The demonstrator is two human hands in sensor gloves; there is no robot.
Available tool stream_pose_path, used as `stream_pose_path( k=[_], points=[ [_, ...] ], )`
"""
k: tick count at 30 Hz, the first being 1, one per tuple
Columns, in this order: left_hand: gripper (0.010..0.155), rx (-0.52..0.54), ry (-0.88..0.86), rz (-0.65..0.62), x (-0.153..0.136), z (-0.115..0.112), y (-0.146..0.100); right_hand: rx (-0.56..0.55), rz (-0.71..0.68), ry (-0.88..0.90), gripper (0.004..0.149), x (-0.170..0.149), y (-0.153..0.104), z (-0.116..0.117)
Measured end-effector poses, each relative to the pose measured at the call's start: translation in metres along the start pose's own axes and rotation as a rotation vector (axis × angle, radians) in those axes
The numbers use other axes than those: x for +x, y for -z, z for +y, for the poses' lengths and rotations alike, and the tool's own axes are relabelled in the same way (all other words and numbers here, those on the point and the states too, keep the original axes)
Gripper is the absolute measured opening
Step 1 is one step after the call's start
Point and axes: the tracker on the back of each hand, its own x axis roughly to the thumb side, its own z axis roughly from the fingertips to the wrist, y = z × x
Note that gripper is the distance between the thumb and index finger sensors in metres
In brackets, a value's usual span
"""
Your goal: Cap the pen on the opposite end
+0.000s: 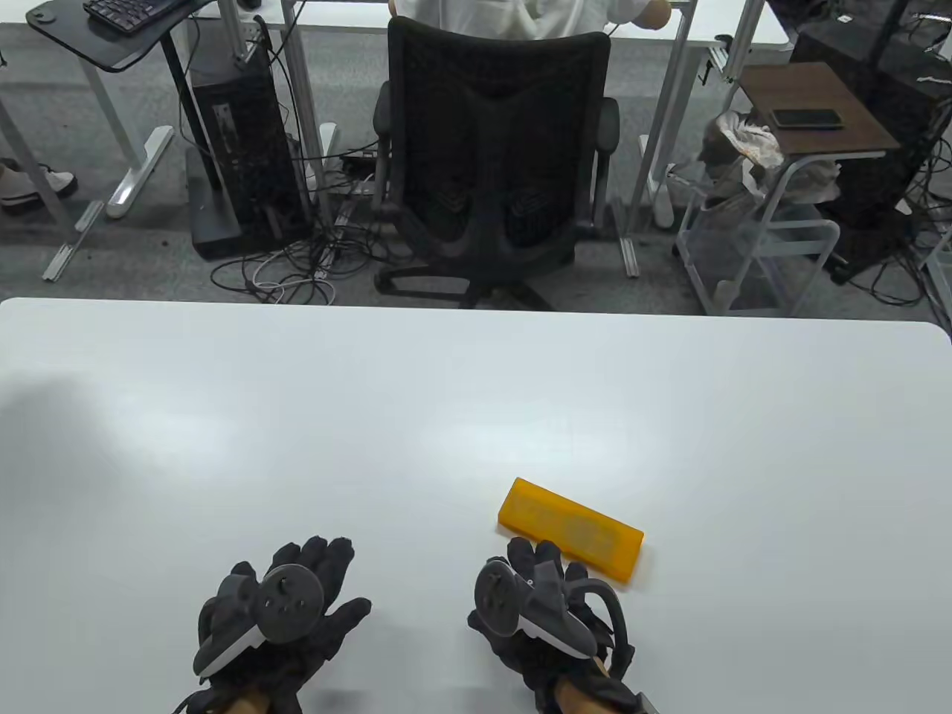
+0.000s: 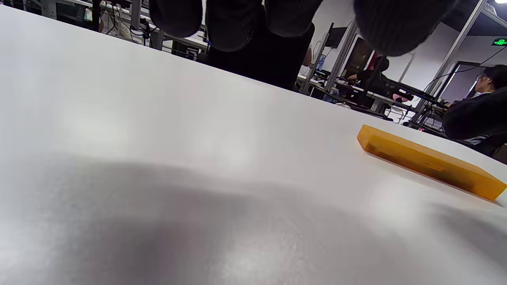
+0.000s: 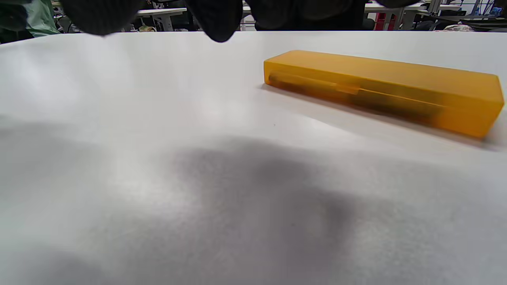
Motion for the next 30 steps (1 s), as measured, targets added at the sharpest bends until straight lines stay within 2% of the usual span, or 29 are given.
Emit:
stream_pose_path(
  k=[7, 13, 16, 19, 20, 21, 23, 25, 29, 30],
  points=[
    [0.081, 0.0, 0.011, -0.008, 0.002, -0.002, 0.001, 0.007, 0.011, 0.026, 0.074, -0.003, 0.0, -0.001],
    [0.082, -0.01, -0.003, -0.018, 0.003, -0.004, 0.001, 0.072, 0.006, 0.037, 0.082, -0.004, 0.005, 0.007],
    [0.083, -0.022, -0.032, -0.031, 0.004, -0.006, 0.002, 0.065, 0.105, 0.032, 0.087, -0.021, 0.012, -0.001],
    [0.083, -0.039, -0.037, -0.055, 0.005, -0.006, 0.004, -0.1, 0.287, 0.107, 0.086, -0.055, 0.022, -0.015],
    [0.083, -0.039, -0.034, -0.06, 0.006, -0.007, 0.005, -0.116, 0.337, 0.129, 0.086, -0.064, 0.024, -0.015],
    [0.083, -0.046, -0.029, -0.068, 0.006, -0.008, 0.006, -0.083, 0.42, 0.176, 0.088, -0.079, 0.03, -0.012],
    [0.083, -0.072, -0.036, -0.07, 0.006, -0.011, 0.007, 0.003, 0.488, 0.212, 0.09, -0.093, 0.036, -0.003],
    [0.083, -0.088, -0.048, -0.071, 0.006, -0.013, 0.008, 0.03, 0.555, 0.227, 0.093, -0.103, 0.041, 0.011],
    [0.083, -0.086, -0.053, -0.086, 0.006, -0.013, 0.008, 0.02, 0.58, 0.184, 0.095, -0.11, 0.051, 0.029],
    [0.082, -0.087, -0.055, -0.087, 0.006, -0.013, 0.008, 0.06, 0.573, 0.206, 0.095, -0.11, 0.055, 0.033]
  ],
)
